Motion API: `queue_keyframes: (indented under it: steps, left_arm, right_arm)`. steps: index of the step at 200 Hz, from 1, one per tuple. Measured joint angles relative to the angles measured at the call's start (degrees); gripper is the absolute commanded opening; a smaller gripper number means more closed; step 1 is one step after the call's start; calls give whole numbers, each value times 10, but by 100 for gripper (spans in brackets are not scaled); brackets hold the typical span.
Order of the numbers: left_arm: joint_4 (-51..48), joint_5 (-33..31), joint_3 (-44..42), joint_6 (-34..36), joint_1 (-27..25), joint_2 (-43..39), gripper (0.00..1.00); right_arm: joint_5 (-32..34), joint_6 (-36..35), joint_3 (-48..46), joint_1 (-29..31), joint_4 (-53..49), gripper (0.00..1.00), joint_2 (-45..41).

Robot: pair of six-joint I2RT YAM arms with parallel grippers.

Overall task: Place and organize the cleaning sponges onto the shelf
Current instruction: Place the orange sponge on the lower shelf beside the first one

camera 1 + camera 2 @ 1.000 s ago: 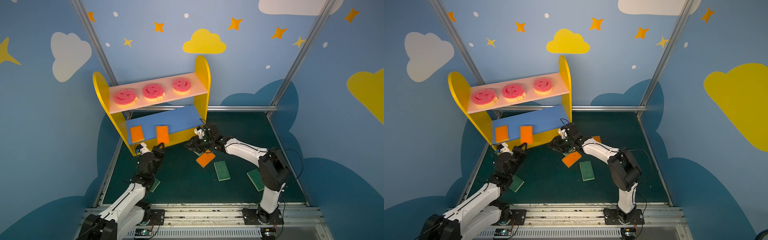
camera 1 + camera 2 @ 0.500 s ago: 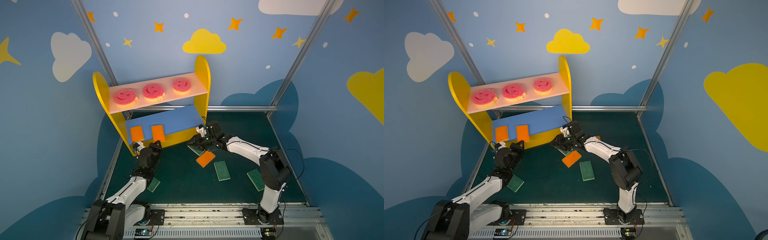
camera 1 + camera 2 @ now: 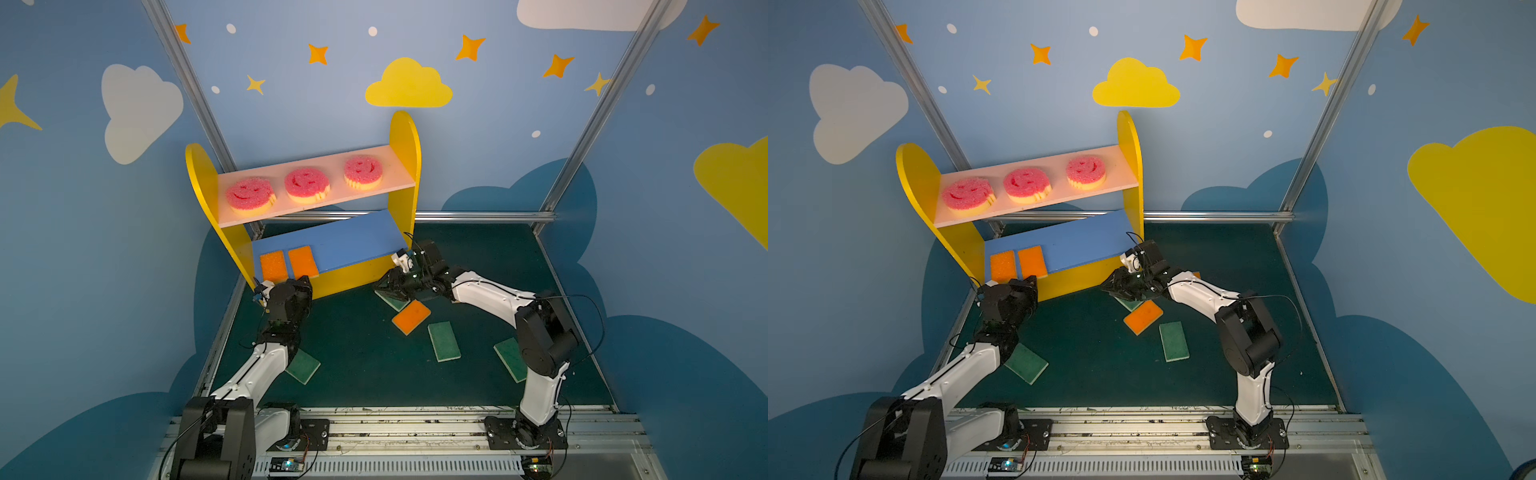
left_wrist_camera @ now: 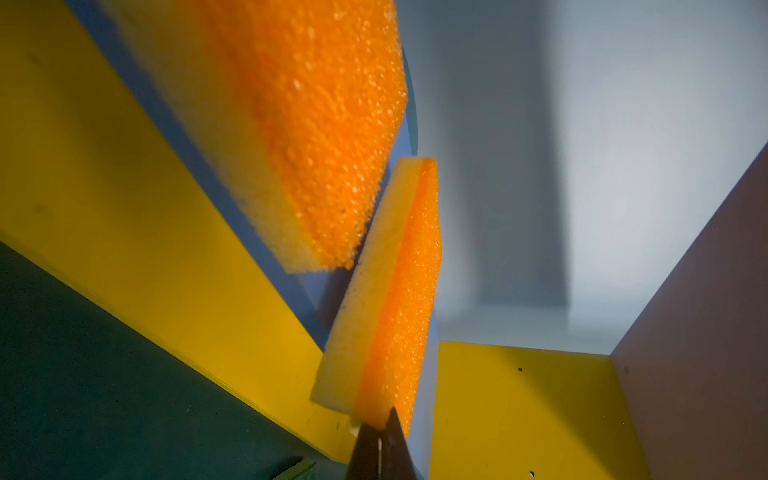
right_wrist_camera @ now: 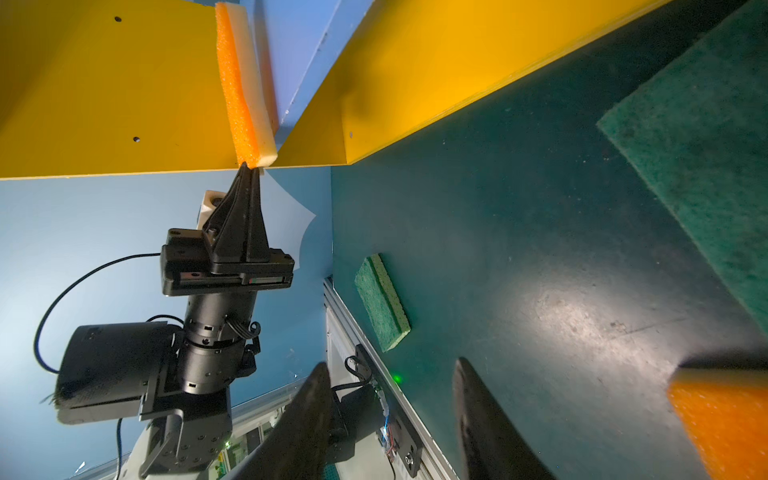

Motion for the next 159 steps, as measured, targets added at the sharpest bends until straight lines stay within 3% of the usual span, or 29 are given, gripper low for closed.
queue_keyframes:
  steps: [159]
  left_arm:
    - [-75, 76, 58, -9, 71, 30, 4]
  right_arm:
    - [-19, 5, 0, -4, 25, 48, 9]
